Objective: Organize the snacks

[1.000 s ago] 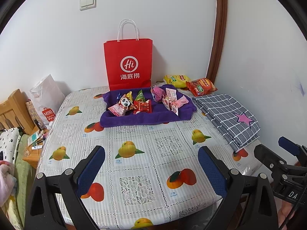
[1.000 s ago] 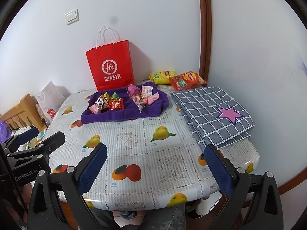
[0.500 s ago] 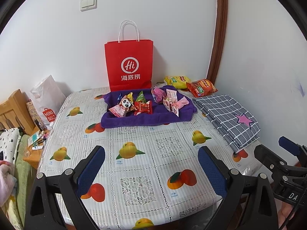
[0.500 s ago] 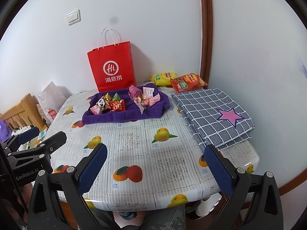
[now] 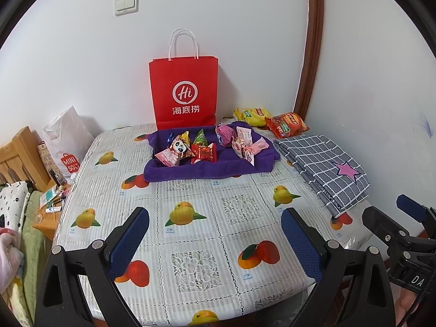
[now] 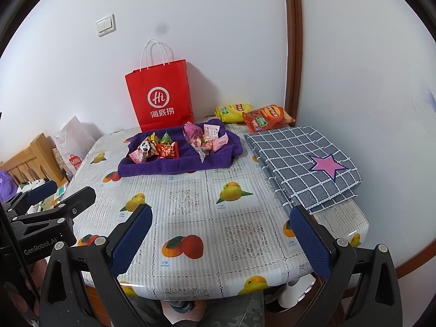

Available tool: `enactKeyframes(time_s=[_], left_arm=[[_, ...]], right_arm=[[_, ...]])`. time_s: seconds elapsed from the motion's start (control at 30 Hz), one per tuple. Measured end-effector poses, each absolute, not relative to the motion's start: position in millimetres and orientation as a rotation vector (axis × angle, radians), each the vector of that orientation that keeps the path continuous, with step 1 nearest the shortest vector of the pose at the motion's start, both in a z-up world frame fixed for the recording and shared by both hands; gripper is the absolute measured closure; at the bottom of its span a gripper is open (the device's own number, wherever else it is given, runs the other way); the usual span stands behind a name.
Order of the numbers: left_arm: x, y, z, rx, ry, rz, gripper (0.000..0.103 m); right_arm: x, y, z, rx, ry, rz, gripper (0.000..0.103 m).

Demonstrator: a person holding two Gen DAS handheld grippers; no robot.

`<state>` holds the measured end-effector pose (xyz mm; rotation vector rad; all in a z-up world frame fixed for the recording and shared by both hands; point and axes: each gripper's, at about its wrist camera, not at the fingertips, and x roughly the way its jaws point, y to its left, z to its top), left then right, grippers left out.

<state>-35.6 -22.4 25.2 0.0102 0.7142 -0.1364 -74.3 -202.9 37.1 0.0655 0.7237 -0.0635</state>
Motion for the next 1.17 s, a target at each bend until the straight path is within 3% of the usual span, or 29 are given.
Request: enactKeyframes(time_s=[1.17], left_arm=[[-32.3,-16.2,26.4,0.004,0.703,-0.134,0.005]], right_arm=[[-77.8,-194.8,37.5,0.072,0.701,-0.038,0.003]])
